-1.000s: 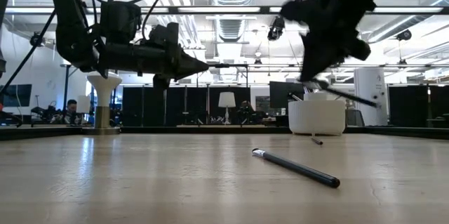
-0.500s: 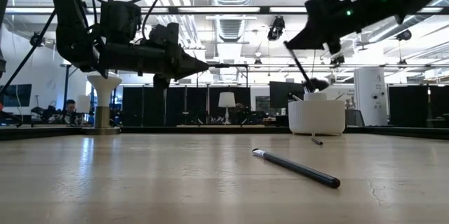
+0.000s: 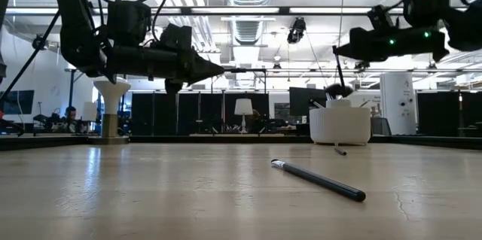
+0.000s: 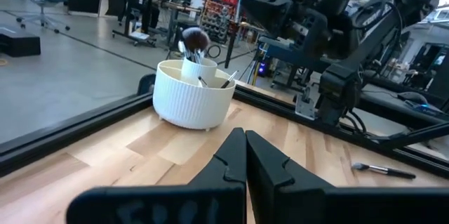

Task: Put items in baskets/containers
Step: Put the black eyeshadow brush into the white pen organizer

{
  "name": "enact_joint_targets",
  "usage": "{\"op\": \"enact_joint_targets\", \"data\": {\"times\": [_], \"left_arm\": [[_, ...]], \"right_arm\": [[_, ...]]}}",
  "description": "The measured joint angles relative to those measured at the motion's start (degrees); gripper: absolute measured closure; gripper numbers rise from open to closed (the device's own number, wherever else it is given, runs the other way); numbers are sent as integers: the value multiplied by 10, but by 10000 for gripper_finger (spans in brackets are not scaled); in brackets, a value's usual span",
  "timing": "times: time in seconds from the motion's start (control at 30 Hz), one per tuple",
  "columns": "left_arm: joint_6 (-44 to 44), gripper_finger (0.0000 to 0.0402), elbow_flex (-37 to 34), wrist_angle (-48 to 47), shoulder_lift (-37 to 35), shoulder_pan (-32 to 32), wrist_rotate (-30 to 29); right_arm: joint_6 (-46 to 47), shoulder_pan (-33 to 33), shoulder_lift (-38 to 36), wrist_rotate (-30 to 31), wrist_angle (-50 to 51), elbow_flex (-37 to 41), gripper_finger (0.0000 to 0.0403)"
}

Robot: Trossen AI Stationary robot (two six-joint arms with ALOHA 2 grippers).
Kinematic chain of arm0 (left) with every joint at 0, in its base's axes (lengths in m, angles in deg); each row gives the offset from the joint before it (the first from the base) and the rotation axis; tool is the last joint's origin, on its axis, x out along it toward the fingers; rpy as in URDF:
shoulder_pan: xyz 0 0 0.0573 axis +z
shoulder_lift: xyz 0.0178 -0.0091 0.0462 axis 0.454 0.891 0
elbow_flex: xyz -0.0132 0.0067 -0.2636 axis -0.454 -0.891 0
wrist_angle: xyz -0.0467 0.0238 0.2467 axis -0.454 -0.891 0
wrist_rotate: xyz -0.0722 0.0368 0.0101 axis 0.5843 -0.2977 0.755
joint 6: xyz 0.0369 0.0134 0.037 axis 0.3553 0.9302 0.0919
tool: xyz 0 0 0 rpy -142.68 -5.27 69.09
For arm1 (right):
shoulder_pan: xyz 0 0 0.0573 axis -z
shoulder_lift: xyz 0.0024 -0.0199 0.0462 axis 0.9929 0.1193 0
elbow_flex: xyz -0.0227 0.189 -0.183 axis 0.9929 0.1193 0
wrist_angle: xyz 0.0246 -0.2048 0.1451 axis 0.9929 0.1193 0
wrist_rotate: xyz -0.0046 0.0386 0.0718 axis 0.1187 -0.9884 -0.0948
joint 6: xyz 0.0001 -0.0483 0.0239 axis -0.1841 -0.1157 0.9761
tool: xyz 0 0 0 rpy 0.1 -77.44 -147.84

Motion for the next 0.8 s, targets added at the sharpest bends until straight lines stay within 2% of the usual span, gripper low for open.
{"op": "enact_joint_targets", "data": {"times": [0.3, 0.5, 0.8], "left_arm": [[16, 402, 0, 4, 0, 0, 0], [17, 402, 0, 4, 0, 0, 0], [17, 401, 0, 4, 0, 0, 0]], "right_arm": [[1, 18, 97, -49, -67, 4, 390], [-5, 18, 165, -48, -117, 3, 390], [-19, 18, 228, -44, -120, -15, 390]]}}
